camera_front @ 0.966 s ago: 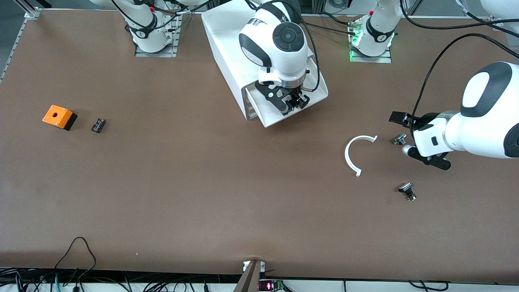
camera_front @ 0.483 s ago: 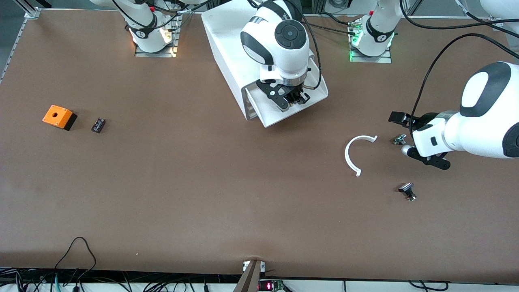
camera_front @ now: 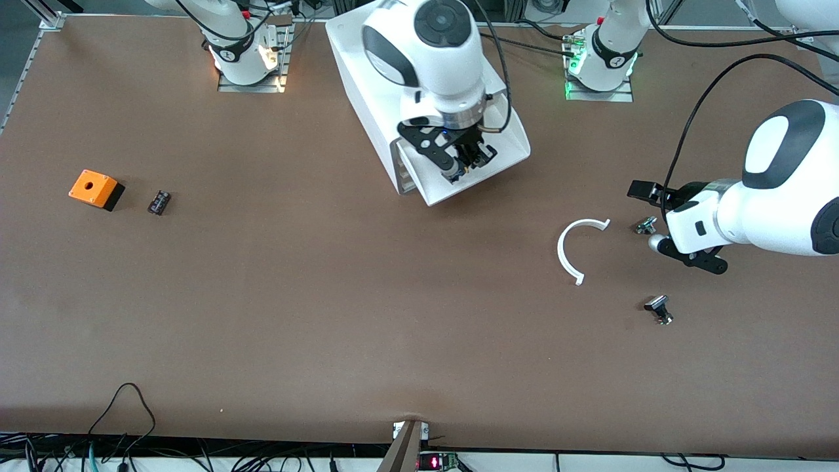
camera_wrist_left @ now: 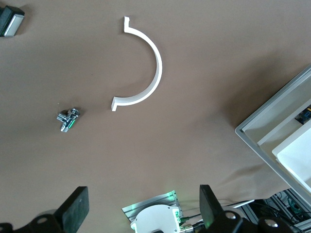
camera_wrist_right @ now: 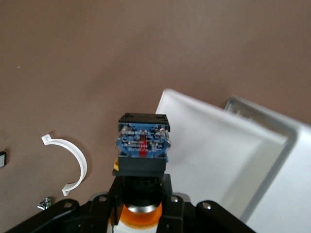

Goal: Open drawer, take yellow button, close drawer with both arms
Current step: 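Carry the button away with the right gripper while the left gripper pushes the drawer shut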

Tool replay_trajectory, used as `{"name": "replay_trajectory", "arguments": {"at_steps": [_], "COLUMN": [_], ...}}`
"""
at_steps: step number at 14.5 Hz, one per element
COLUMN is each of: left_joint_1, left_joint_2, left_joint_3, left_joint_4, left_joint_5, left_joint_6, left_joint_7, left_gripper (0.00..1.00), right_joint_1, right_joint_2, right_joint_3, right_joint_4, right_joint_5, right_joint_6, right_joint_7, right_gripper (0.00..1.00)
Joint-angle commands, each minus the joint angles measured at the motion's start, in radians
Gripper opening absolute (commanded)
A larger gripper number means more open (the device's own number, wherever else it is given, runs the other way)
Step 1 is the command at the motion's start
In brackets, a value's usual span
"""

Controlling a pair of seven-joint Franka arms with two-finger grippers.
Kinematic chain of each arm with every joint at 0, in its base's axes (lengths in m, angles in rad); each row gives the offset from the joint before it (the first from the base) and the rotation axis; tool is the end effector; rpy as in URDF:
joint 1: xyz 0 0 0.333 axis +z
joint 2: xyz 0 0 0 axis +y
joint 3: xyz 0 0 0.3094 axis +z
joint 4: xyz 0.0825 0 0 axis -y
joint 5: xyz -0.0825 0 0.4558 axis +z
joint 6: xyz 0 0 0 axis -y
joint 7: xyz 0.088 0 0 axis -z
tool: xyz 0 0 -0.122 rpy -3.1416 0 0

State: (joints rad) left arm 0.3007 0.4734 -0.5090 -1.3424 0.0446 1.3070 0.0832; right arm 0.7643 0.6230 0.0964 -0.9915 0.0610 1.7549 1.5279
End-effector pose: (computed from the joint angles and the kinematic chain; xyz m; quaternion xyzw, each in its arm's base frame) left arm 0.6856 -0.0834 0.4237 0.9601 -0.1421 -0.2278 0.0780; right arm 0.5412 0.6031 0.4922 -0.9361 0.3396 0.0273 0.0878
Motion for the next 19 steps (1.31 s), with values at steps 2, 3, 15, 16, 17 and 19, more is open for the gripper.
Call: {"name": "replay_trajectory", "arguments": {"at_steps": [2,3,15,16,17,19], "left_joint_1": [-0.015,-0.017,-0.113,-0.153,-0.188,-0.238], "left_joint_2": [0.007,0.007,-0.111,-0.108,-0.102,-0.093], "left_joint_3": [-0.071,-0.098,-0.235,-0.235,-0.235,-0.237], "left_joint_4": [0.011,0.0,-0.389,-0.394,-0.402,-0.431], "left_joint_5": [0.015,0.015,0.076,0.134,0.197,0.267], "left_joint_6": [0.044,0.093,0.589,0.592,0.592,0.594], "left_joint_7": [-0.182,-0.242,-0.96,-1.049,-1.145,-1.275], "left_gripper": [0.99,1.0,0.99,0.99,0.99,0.99], "right_joint_1": [-0.137,-0.17,-0.194,-0.194,-0.194,-0.22], "right_joint_2": [-0.055,-0.058,-0.272,-0.27,-0.267,-0.247], "right_joint_3": [0.008,0.005,-0.404,-0.431,-0.454,-0.483], "right_joint_4": [-0.018,-0.025,-0.806,-0.863,-0.918,-1.018], "right_joint_5": [0.008,0.006,-0.007,-0.006,-0.006,0.002], "right_joint_6": [-0.116,-0.173,0.294,0.367,0.447,0.63], "right_joint_7": [-0.39,-0.514,-1.311,-1.345,-1.376,-1.49], "right_gripper": [0.0,0.0,0.0,0.0,0.0,0.0]}}
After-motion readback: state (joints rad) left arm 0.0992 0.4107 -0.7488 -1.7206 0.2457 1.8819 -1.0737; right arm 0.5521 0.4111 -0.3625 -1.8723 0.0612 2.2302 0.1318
